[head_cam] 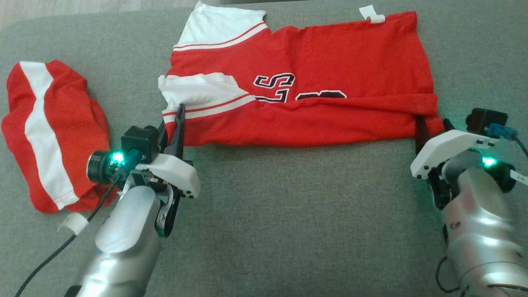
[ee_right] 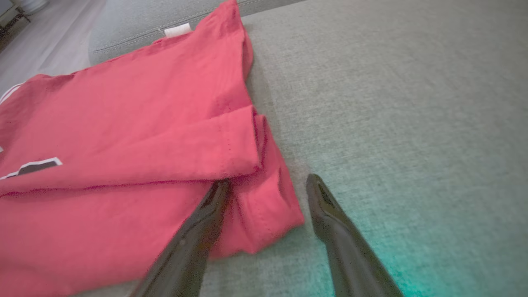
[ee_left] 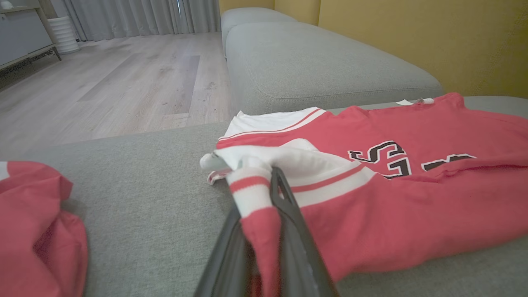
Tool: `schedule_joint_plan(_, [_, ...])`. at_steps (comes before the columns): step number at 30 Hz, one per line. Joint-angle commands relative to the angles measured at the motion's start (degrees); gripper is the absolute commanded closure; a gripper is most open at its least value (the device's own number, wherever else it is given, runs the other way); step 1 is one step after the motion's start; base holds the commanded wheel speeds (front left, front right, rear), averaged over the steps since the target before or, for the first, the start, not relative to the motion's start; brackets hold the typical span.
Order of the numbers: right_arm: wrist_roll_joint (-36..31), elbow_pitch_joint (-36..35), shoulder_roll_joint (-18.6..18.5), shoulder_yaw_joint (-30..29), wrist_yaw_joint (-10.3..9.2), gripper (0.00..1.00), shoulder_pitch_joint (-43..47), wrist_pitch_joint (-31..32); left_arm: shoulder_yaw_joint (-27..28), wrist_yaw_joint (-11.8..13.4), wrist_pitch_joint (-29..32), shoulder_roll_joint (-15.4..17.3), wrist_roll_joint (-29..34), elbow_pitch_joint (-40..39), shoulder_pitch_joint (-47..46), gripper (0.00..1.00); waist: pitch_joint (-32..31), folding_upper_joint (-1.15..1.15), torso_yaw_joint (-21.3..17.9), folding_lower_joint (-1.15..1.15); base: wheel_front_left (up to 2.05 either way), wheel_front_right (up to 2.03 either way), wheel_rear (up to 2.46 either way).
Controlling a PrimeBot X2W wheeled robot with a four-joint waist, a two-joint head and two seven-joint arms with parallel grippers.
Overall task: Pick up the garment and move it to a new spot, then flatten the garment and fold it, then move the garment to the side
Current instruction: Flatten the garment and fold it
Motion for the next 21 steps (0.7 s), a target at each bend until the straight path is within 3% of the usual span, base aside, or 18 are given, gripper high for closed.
schedule_joint_plan(1, [-0.6,-0.2,0.5,1.8,0.39,1.00,-0.5,-0.3,1.3,0.2,-0.2,1.7,0.1,-1.8,-1.2,1.00,-0.2,0.00,0.0,0.00,0.00,0.00,0.00])
schedule_joint_plan(7, [-1.5,1.8,0.5,1.8,0.39,1.00,-0.9,-5.0,1.6,0.4,-0.7,2.6,-0.6,-0.7,0.4,1.00,-2.2,0.00,-1.0,0.00,0.00,0.00,0.00])
schedule_joint_plan(14, [8.3,4.3,0.5,4.9,0.39,1.00,-0.3,-10.2,1.8,0.7,-1.5,3.5,-1.5,-0.2,3.2,1.00,-5.9,0.00,-2.7,0.00,0.00,0.00,0.00])
schedule_joint_plan(21, [12.2,3.7,0.5,8.3,0.39,1.00,4.5,-11.8,1.7,1.2,-1.7,4.4,-2.3,-2.0,7.4,1.00,-10.7,0.00,-3.9,0.00,0.00,0.00,0.00])
